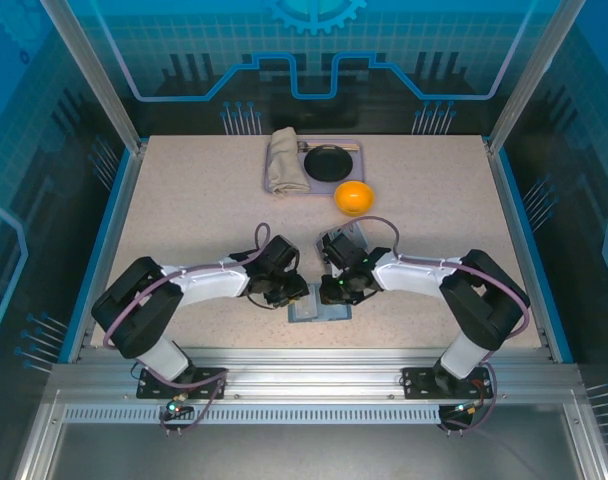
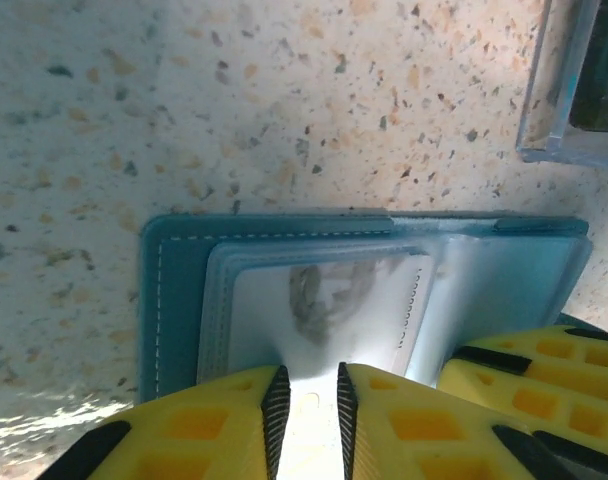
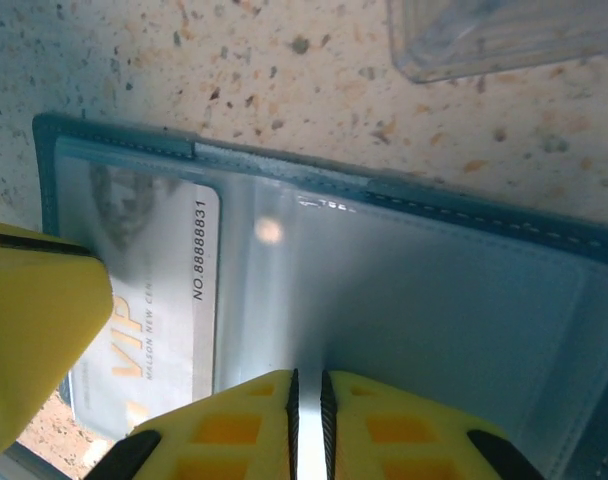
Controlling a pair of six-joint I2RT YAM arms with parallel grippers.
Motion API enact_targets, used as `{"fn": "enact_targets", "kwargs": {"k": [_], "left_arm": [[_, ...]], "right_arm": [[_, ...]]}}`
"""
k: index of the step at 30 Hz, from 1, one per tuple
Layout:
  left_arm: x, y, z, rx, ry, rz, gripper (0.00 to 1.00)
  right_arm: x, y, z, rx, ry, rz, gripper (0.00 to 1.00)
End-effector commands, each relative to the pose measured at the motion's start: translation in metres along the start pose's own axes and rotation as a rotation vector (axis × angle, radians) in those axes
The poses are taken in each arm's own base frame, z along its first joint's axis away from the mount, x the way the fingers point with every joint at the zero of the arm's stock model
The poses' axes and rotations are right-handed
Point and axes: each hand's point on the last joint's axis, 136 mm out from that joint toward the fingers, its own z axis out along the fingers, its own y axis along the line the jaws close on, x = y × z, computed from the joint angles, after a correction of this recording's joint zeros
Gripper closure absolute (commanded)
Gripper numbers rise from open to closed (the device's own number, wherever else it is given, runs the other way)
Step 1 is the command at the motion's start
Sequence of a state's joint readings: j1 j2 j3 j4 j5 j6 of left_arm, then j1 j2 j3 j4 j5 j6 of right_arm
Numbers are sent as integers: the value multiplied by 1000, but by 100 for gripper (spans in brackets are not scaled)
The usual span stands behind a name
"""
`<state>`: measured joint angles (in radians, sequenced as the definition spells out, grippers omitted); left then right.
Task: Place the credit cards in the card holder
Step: Insert the credit card into the card slot, then pick up the credit card from the storage box.
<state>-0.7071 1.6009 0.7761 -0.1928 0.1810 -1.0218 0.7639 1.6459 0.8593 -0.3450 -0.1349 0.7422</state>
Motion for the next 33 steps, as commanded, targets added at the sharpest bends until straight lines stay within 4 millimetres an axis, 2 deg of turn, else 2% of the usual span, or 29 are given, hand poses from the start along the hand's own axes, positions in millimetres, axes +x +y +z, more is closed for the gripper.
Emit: {"fn": "enact_targets", "kwargs": {"k": [1, 2, 3, 6, 11, 14, 18, 22, 26, 33], "left_arm": [[5, 13, 5, -51, 19, -21, 76], [5, 16, 5, -62, 12, -23, 76], [5, 19, 4, -70, 7, -24, 76], [4, 19, 1, -74, -1, -19, 76], [0, 2, -8, -20, -19, 1, 74], [-5, -10, -17, 16, -43, 10, 71], [-12, -17, -30, 28, -89, 15, 66], [-19, -12, -40, 2, -147, -3, 62], [-26, -2, -49, -16, -199, -46, 59], [-32, 15, -62, -25, -248, -105, 56]], "right_arm": [[-5, -11, -18, 42, -19, -13, 83], [-6, -16, -22, 57, -24, -21, 84], [-19, -11, -34, 56, -60, -37, 84], [-37, -13, -59, 72, -105, -78, 82], [-73, -6, -96, 92, -208, -180, 76], [-94, -10, -104, 155, -224, -238, 74], [-114, -9, -95, 205, -189, -301, 72], [-127, -16, -85, 296, -156, -318, 71], [-135, -14, -75, 363, -133, -359, 66], [-139, -14, -54, 449, -95, -409, 65]]}}
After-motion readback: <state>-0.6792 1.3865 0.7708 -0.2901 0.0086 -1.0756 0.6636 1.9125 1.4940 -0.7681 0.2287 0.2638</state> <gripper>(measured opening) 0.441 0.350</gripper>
